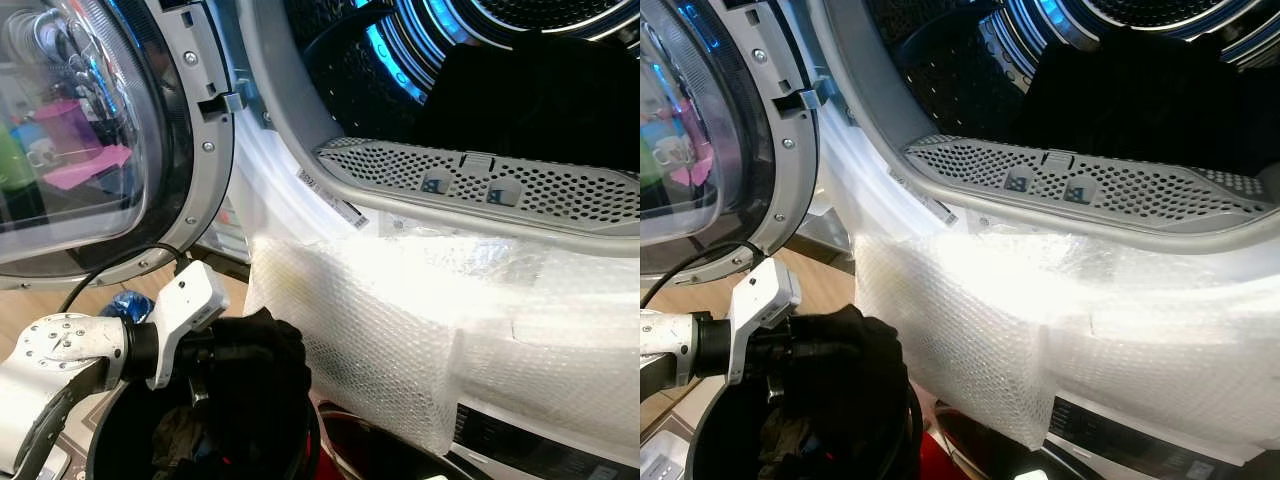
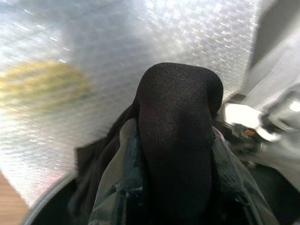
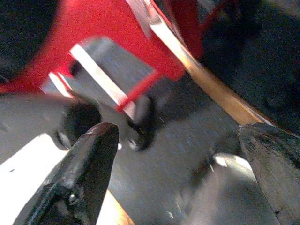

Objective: Clothes washing

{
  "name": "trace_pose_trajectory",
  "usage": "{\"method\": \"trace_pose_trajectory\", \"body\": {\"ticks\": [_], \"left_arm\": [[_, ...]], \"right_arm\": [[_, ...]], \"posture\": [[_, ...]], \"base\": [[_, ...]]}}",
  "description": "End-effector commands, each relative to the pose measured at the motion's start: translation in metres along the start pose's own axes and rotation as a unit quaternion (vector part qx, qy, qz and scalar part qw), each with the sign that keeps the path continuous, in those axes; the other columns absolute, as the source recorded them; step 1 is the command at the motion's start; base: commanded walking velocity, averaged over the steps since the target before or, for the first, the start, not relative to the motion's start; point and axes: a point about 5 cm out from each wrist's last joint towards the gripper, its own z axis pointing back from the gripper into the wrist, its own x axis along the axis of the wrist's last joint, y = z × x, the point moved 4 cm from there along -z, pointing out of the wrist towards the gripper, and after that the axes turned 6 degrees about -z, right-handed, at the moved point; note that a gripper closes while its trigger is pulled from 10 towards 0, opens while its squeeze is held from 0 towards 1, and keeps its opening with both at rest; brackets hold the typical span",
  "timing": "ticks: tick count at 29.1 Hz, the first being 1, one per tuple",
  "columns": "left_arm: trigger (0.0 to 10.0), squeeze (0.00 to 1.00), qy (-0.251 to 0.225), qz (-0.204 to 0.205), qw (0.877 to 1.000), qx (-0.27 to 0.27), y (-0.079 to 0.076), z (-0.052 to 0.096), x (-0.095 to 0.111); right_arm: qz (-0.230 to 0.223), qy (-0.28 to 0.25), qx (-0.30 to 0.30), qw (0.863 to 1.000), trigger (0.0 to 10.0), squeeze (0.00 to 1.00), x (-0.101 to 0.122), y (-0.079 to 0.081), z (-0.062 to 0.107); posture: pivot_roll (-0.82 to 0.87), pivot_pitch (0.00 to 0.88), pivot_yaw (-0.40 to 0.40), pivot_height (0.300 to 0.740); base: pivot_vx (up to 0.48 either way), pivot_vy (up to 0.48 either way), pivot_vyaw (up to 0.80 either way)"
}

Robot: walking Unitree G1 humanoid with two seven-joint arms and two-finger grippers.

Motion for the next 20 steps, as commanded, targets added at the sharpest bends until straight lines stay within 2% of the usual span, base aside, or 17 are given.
{"method": "trace_pose_trajectory", "body": {"ticks": [1, 2, 5, 7, 9, 12, 14, 15, 16, 17, 18, 19, 20], "left_arm": [[0.0, 0.0, -0.001, -0.003, 0.999, -0.036, -0.007, 0.002, 0.005], [0.0, 0.0, -0.01, 0.002, 0.996, -0.086, -0.018, 0.0, 0.007], [0.0, 0.0, -0.007, 0.001, 0.99, -0.139, -0.031, -0.001, 0.007], [0.0, 0.0, -0.002, -0.002, 0.99, -0.14, -0.03, -0.002, 0.006], [0.0, 0.0, 0.002, -0.002, 0.99, -0.138, -0.028, -0.003, 0.004], [0.0, 0.0, 0.005, -0.001, 0.99, -0.138, -0.027, -0.003, 0.002], [0.0, 0.0, 0.006, 0.001, 0.99, -0.142, -0.028, -0.002, 0.002], [0.0, 0.0, 0.006, 0.002, 0.99, -0.144, -0.028, -0.002, 0.002], [0.0, 0.0, 0.006, 0.002, 0.989, -0.144, -0.028, -0.002, 0.002], [0.0, 0.0, 0.008, 0.001, 0.989, -0.144, -0.027, -0.001, 0.001], [0.0, 0.0, 0.009, 0.0, 0.99, -0.144, -0.027, -0.001, 0.001], [0.0, 0.0, 0.009, 0.0, 0.99, -0.144, -0.027, -0.001, 0.001], [0.0, 0.0, 0.01, 0.0, 0.99, -0.144, -0.026, -0.001, 0.001]], "right_arm": [[-0.008, -0.033, 0.041, 0.999, 10.0, 0.0, 0.019, 0.008, 0.0], [-0.003, -0.062, 0.076, 0.995, 10.0, 0.0, 0.035, 0.009, 0.003], [0.019, -0.104, 0.141, 0.984, 10.0, 0.0, 0.06, 0.006, 0.013], [0.04, -0.115, 0.164, 0.979, 10.0, 0.0, 0.066, 0.002, 0.02], [0.082, -0.119, 0.195, 0.97, 10.0, 0.0, 0.069, -0.005, 0.03], [0.156, -0.091, 0.241, 0.953, 10.0, 0.0, 0.058, -0.014, 0.046], [0.241, -0.028, 0.268, 0.932, 10.0, 0.0, 0.033, -0.02, 0.056], [0.282, 0.007, 0.286, 0.916, 10.0, 0.0, 0.018, -0.024, 0.063], [0.287, 0.013, 0.289, 0.913, 10.0, 0.0, 0.015, -0.024, 0.064], [0.31, 0.007, 0.33, 0.891, 10.0, 0.0, 0.014, -0.019, 0.08], [0.311, -0.01, 0.353, 0.882, 10.0, 0.0, 0.02, -0.013, 0.09], [0.311, -0.01, 0.353, 0.882, 10.0, 0.0, 0.02, -0.013, 0.09], [0.307, -0.057, 0.397, 0.863, 10.0, 0.0, 0.038, 0.002, 0.11]], "posture": [[0.02, 0.056, 0.167, 0.74], [0.02, 0.056, 0.167, 0.74], [0.01, 0.056, 0.17, 0.74], [0.01, 0.056, 0.171, 0.74], [0.0, 0.055, 0.175, 0.74], [-0.01, 0.056, 0.177, 0.74], [-0.02, 0.056, 0.178, 0.74], [-0.02, 0.056, 0.178, 0.74], [-0.02, 0.056, 0.178, 0.74], [-0.02, 0.056, 0.179, 0.74], [-0.02, 0.056, 0.181, 0.74], [-0.02, 0.056, 0.181, 0.74], [-0.02, 0.054, 0.183, 0.74]], "base": [[0.0, 0.0, 0.0], [0.0, 0.0, 0.0], [0.0, 0.0, 0.0], [0.0, 0.0, 0.0], [0.0, 0.0, 0.0], [0.0, 0.0, 0.0], [0.0, 0.0, 0.0], [0.0, 0.0, 0.0], [0.0, 0.0, 0.0], [0.0, 0.0, 0.0], [0.0, 0.0, 0.0], [0.0, 0.0, 0.0], [0.0, 0.0, 0.0]]}}
